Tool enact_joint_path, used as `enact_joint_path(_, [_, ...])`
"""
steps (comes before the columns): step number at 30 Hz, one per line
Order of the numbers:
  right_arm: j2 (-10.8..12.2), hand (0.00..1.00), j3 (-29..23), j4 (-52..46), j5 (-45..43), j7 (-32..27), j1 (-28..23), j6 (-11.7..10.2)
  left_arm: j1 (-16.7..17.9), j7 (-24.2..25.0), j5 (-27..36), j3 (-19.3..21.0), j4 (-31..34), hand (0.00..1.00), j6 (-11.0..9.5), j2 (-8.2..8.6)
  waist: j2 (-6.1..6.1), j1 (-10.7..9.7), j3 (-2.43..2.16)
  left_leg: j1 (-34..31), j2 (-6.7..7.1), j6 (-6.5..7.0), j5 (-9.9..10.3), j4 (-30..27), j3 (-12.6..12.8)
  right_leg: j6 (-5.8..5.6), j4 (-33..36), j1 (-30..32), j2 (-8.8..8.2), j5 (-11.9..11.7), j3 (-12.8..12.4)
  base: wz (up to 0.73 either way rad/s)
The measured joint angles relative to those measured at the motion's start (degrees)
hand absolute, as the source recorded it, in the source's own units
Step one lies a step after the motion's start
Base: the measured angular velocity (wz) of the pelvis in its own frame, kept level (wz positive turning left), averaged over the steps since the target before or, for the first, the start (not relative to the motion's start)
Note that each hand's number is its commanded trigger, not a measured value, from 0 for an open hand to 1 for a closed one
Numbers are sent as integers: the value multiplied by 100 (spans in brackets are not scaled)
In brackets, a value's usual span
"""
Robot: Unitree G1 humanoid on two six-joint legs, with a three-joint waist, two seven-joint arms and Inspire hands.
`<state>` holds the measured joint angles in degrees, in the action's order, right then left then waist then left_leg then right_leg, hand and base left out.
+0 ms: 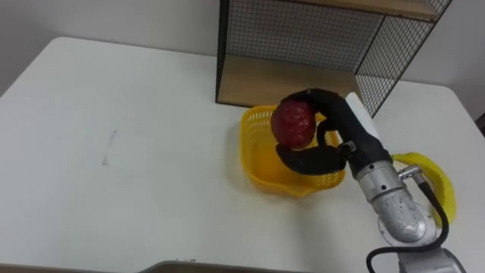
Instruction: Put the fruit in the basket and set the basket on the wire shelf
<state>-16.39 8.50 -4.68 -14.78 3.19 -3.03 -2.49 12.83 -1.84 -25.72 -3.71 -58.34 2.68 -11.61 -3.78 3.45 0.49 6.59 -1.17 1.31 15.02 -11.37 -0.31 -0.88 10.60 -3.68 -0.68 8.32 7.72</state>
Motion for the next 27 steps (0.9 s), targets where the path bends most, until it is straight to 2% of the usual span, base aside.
enact_joint_path(9, [53,0,-2,4,-390,322,1,142,1,145,-22,2,52,0,122,-3,25,12,-6,-6,-3,0,0,1,-15,0,0,0,-3,0,22,0])
enact_joint_path(14, [67,0,-2,4,-426,445,1,190,1,155,-23,3,100,0,206,-3,63,12,-33,-5,-3,0,0,-1,-14,0,1,0,-4,0,22,0])
enact_joint_path(19, [71,0,-3,4,-427,475,1,268,4,159,-23,2,100,0,218,-2,70,12,-35,-5,-3,-1,0,-6,-15,0,4,-2,-4,0,23,0])
enact_joint_path(27, [74,0,-9,3,-422,567,2,269,7,160,-22,2,99,0,226,-2,69,10,-35,-4,-2,-1,0,-7,-15,0,6,-3,-5,0,23,0])
